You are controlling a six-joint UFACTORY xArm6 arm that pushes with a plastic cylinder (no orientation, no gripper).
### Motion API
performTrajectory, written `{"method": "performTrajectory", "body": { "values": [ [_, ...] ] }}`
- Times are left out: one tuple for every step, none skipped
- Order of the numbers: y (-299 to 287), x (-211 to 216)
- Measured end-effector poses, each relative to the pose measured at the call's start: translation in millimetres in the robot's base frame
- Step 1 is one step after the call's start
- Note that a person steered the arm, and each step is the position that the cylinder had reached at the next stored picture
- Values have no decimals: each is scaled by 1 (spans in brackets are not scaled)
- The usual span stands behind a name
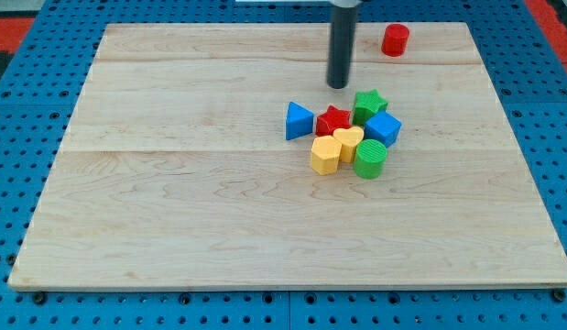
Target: Push the green star above the red star
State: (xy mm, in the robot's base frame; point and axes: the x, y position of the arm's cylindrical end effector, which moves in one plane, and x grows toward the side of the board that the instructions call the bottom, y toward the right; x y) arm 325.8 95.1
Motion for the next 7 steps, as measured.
{"method": "performTrajectory", "body": {
  "values": [
    [72, 8],
    [64, 56],
    [64, 58],
    [40, 71],
    [34, 93],
    [32, 71],
    [32, 10]
  ]
}}
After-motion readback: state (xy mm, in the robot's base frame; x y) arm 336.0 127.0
